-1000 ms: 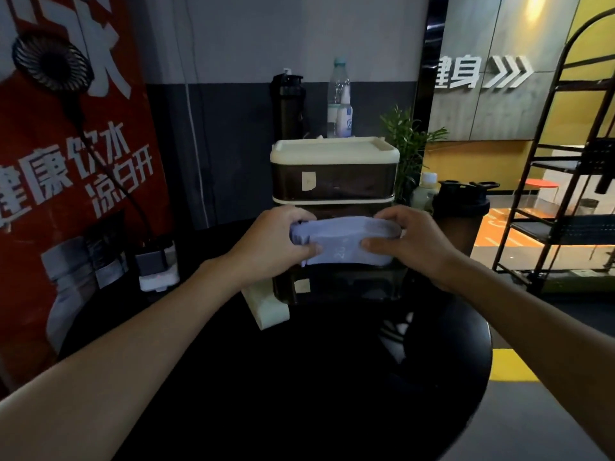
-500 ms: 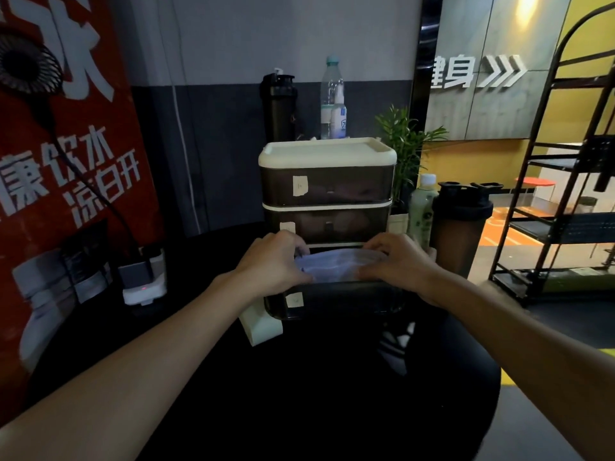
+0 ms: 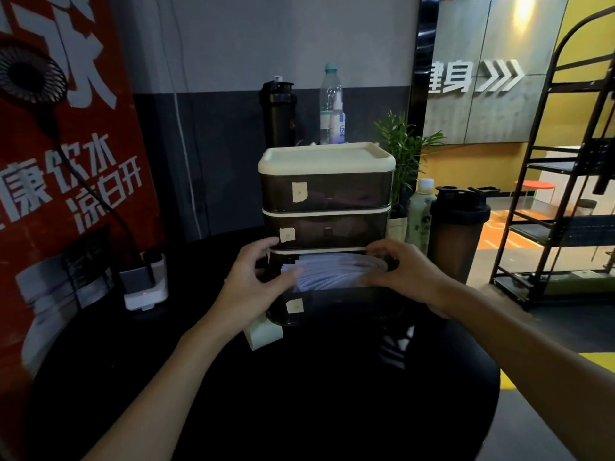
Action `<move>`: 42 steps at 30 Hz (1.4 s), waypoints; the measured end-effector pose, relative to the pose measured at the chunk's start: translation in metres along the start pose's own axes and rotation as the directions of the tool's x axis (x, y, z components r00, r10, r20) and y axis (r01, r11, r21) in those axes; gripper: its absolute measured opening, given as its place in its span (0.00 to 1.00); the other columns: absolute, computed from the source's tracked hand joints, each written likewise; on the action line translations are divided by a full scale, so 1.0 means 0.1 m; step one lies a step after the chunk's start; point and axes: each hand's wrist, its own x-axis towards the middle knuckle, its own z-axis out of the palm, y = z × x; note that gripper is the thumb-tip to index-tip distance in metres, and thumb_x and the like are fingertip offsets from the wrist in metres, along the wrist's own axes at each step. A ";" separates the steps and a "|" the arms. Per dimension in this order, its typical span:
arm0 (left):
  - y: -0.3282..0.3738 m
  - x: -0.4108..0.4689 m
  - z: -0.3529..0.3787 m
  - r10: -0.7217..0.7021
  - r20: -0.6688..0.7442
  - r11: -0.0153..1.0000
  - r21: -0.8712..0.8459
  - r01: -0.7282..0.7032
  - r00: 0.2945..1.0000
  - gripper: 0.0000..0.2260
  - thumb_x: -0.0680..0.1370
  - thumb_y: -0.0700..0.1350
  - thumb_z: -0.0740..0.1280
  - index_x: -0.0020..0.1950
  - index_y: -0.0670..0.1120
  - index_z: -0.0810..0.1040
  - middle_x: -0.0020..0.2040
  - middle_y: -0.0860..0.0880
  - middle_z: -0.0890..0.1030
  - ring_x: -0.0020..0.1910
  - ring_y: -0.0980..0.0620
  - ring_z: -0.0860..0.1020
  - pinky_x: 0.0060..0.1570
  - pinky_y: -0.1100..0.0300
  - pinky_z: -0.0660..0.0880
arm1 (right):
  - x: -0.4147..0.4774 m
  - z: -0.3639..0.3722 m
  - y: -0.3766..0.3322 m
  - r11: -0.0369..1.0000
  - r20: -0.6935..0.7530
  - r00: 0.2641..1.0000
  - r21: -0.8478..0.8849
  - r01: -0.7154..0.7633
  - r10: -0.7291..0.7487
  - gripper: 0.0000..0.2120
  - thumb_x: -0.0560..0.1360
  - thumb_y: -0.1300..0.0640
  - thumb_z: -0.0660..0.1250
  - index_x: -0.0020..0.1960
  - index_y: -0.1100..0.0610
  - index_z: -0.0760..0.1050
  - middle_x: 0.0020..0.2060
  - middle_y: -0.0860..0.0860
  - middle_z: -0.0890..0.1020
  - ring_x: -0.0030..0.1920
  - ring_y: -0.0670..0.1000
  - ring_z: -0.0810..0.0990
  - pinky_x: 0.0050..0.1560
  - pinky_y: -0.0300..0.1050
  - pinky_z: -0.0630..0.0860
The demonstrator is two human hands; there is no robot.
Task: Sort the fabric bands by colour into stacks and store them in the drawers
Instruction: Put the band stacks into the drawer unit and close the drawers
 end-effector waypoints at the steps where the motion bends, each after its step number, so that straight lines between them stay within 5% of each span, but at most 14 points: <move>1: -0.06 -0.04 0.01 -0.030 0.047 0.999 -0.038 0.032 0.998 0.42 0.61 0.65 0.77 0.73 0.56 0.69 0.68 0.58 0.72 0.65 0.69 0.69 0.66 0.64 0.68 | 0.00 -0.01 0.00 1.000 0.003 1.000 -0.002 0.004 -0.004 0.29 0.67 0.55 0.79 0.65 0.55 0.74 0.57 0.49 0.78 0.57 0.47 0.75 0.45 0.31 0.69; 5: -0.16 -0.09 0.06 -0.012 0.161 0.999 -0.050 0.020 0.987 0.53 0.61 0.58 0.82 0.79 0.56 0.56 0.66 0.67 0.70 0.60 0.82 0.65 0.59 0.76 0.62 | -0.02 -0.02 0.02 0.999 0.007 1.000 0.025 0.029 -0.029 0.27 0.68 0.52 0.78 0.64 0.52 0.74 0.58 0.47 0.78 0.60 0.47 0.75 0.53 0.36 0.68; 10: -0.16 0.01 0.05 0.018 0.170 0.994 -0.112 0.001 0.985 0.48 0.60 0.51 0.82 0.72 0.63 0.56 0.60 0.71 0.71 0.57 0.81 0.69 0.52 0.82 0.65 | -0.16 -0.09 0.11 0.945 0.017 1.000 0.328 -0.001 -0.005 0.36 0.61 0.43 0.77 0.67 0.43 0.69 0.63 0.40 0.74 0.68 0.42 0.69 0.67 0.43 0.67; 15: -0.23 0.06 -0.02 0.028 0.248 0.992 -0.128 0.004 0.968 0.56 0.55 0.58 0.82 0.75 0.64 0.52 0.58 0.82 0.69 0.63 0.78 0.66 0.63 0.71 0.66 | -0.24 -0.16 0.22 0.899 0.238 0.969 0.436 -0.046 -0.066 0.47 0.64 0.56 0.79 0.68 0.30 0.53 0.59 0.25 0.63 0.60 0.26 0.63 0.52 0.26 0.69; 18: -0.22 0.09 -0.09 0.016 0.301 0.993 -0.113 0.019 0.953 0.64 0.53 0.61 0.84 0.79 0.61 0.47 0.57 0.84 0.68 0.62 0.80 0.66 0.62 0.71 0.67 | -0.22 -0.15 0.27 0.897 0.266 0.964 0.430 -0.103 -0.017 0.49 0.69 0.66 0.74 0.72 0.34 0.47 0.57 0.25 0.63 0.49 0.19 0.68 0.44 0.23 0.71; 21: -0.18 0.13 -0.15 -0.009 0.344 0.992 -0.117 0.052 0.939 0.68 0.50 0.61 0.84 0.78 0.60 0.44 0.58 0.80 0.67 0.57 0.84 0.66 0.54 0.79 0.68 | -0.21 -0.12 0.27 0.886 0.267 0.964 0.444 -0.131 0.009 0.48 0.72 0.69 0.69 0.76 0.39 0.45 0.67 0.28 0.58 0.60 0.24 0.61 0.45 0.23 0.70; 23: -0.18 0.15 -0.18 -0.029 0.379 0.990 -0.114 0.078 0.925 0.69 0.48 0.63 0.84 0.78 0.62 0.43 0.62 0.76 0.62 0.59 0.84 0.64 0.60 0.75 0.68 | -0.20 -0.11 0.28 0.877 0.271 0.962 0.456 -0.152 0.026 0.50 0.71 0.68 0.70 0.78 0.39 0.43 0.75 0.36 0.50 0.66 0.33 0.51 0.57 0.31 0.66; 25: -0.20 0.16 -0.21 -0.044 0.396 0.990 -0.103 0.092 0.917 0.70 0.48 0.65 0.83 0.79 0.63 0.41 0.64 0.75 0.61 0.64 0.81 0.62 0.69 0.65 0.68 | -0.18 -0.09 0.27 0.869 0.274 0.961 0.466 -0.168 0.039 0.50 0.71 0.67 0.70 0.78 0.39 0.43 0.77 0.39 0.48 0.67 0.35 0.50 0.57 0.33 0.67; 28: -0.24 0.18 -0.21 -0.044 0.386 0.992 -0.094 0.086 0.921 0.70 0.48 0.65 0.83 0.79 0.62 0.42 0.64 0.76 0.62 0.64 0.81 0.63 0.66 0.67 0.69 | -0.16 -0.08 0.27 0.853 0.253 0.966 0.493 -0.170 0.047 0.50 0.71 0.66 0.71 0.78 0.39 0.45 0.74 0.39 0.53 0.68 0.36 0.53 0.44 0.29 0.74; 31: -0.25 0.20 -0.19 -0.030 0.364 0.993 -0.097 0.070 0.931 0.69 0.49 0.65 0.83 0.79 0.61 0.44 0.63 0.75 0.62 0.60 0.82 0.64 0.60 0.75 0.68 | -0.11 -0.07 0.28 0.828 0.244 0.969 0.534 -0.173 0.045 0.46 0.71 0.65 0.71 0.76 0.38 0.50 0.65 0.34 0.61 0.68 0.46 0.66 0.44 0.33 0.76; 34: -0.27 0.24 -0.18 -0.057 0.317 0.993 -0.076 0.085 0.947 0.68 0.51 0.65 0.83 0.81 0.57 0.44 0.72 0.66 0.63 0.68 0.72 0.65 0.68 0.65 0.68 | -0.06 -0.04 0.30 0.799 0.200 0.979 0.581 -0.153 0.042 0.41 0.71 0.66 0.71 0.71 0.36 0.56 0.55 0.32 0.67 0.58 0.44 0.75 0.45 0.35 0.78; 38: -0.27 0.30 -0.19 -0.068 0.226 0.998 0.008 0.068 0.972 0.68 0.50 0.70 0.80 0.81 0.53 0.48 0.76 0.55 0.64 0.74 0.61 0.64 0.74 0.51 0.66 | 0.03 0.05 0.32 0.805 0.117 0.992 0.583 -0.110 0.050 0.39 0.70 0.63 0.73 0.69 0.38 0.58 0.56 0.36 0.69 0.57 0.42 0.74 0.57 0.44 0.74; 42: -0.31 0.41 -0.21 -0.074 0.182 0.992 0.113 0.054 0.980 0.50 0.57 0.67 0.77 0.76 0.58 0.65 0.67 0.58 0.69 0.70 0.56 0.70 0.71 0.50 0.69 | 0.10 0.14 0.33 0.800 0.072 0.996 0.594 -0.090 0.058 0.39 0.69 0.61 0.75 0.69 0.39 0.58 0.58 0.38 0.71 0.59 0.43 0.74 0.59 0.44 0.74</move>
